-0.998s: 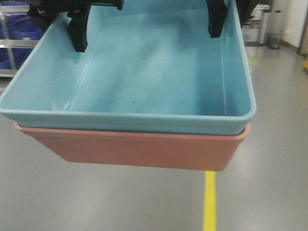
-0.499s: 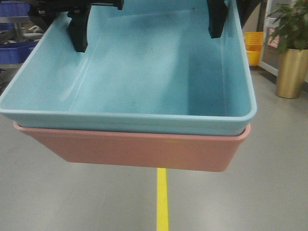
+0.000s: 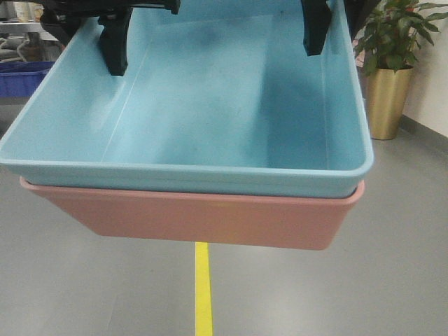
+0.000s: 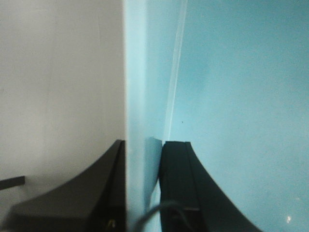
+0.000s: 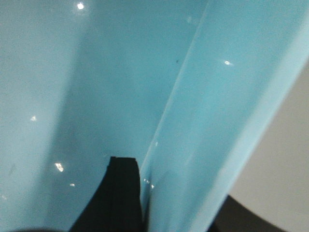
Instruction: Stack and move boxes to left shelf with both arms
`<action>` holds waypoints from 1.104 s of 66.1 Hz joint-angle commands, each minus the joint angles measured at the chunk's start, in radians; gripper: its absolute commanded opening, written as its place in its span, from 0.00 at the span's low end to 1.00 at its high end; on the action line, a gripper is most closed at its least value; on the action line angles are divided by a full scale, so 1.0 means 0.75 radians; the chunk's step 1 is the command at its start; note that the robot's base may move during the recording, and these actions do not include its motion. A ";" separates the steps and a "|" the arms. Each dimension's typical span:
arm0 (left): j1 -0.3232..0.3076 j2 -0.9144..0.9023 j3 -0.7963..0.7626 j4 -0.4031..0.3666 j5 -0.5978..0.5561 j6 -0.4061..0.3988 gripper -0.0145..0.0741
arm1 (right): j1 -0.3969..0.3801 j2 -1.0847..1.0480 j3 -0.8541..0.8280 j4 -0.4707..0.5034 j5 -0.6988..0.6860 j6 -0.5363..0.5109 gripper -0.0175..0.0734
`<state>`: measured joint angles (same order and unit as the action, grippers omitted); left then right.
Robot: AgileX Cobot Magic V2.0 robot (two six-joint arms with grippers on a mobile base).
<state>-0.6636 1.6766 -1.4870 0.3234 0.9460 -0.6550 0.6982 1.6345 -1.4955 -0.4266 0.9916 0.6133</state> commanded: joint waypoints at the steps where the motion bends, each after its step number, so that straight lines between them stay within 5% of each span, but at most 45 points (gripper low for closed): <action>1: -0.061 -0.069 -0.079 -0.108 -0.313 -0.024 0.16 | 0.045 -0.052 -0.066 0.130 -0.306 -0.026 0.25; 73: -0.061 -0.069 -0.079 -0.108 -0.313 -0.024 0.16 | 0.045 -0.052 -0.066 0.128 -0.302 -0.026 0.25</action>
<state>-0.6652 1.6766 -1.4870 0.3234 0.9460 -0.6550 0.6982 1.6345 -1.4955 -0.4266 0.9957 0.6133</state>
